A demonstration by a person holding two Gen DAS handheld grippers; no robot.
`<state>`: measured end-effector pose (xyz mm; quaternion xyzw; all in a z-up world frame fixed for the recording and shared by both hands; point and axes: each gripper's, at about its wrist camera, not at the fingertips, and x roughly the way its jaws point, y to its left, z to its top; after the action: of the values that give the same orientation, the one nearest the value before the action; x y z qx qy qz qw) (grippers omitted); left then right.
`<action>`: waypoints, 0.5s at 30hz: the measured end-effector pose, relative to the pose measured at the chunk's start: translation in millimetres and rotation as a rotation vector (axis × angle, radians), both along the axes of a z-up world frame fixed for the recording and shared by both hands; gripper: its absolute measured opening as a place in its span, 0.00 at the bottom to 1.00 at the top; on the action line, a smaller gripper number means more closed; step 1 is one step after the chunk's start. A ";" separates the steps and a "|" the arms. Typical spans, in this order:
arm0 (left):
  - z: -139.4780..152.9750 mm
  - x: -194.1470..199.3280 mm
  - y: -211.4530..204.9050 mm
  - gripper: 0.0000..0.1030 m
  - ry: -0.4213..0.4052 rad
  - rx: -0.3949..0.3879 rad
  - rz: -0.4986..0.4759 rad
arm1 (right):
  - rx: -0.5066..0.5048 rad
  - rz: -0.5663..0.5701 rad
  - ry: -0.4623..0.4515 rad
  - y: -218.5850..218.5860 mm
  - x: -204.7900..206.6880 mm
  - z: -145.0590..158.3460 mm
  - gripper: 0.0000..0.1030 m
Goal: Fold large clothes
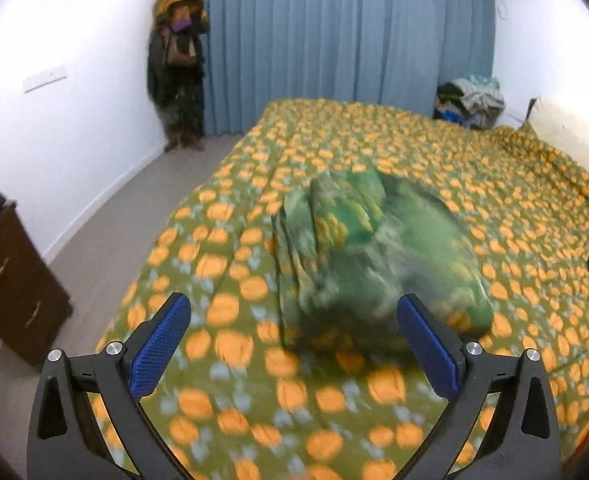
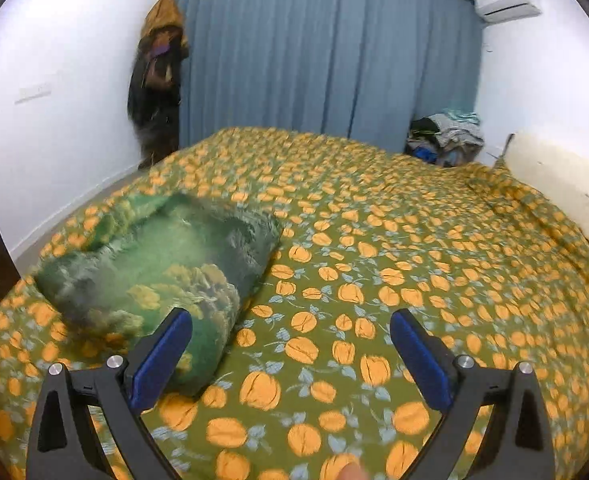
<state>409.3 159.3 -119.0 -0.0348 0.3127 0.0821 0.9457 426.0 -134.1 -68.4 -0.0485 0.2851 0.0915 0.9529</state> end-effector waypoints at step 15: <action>32.3 -76.2 -80.5 1.00 -0.070 0.050 -0.010 | 0.057 -0.032 -0.006 -19.9 -75.6 22.6 0.99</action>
<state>333.2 78.9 -86.7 -0.0125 0.2772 0.0836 0.9571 350.4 -154.0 -45.8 -0.0171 0.2801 0.0843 0.9561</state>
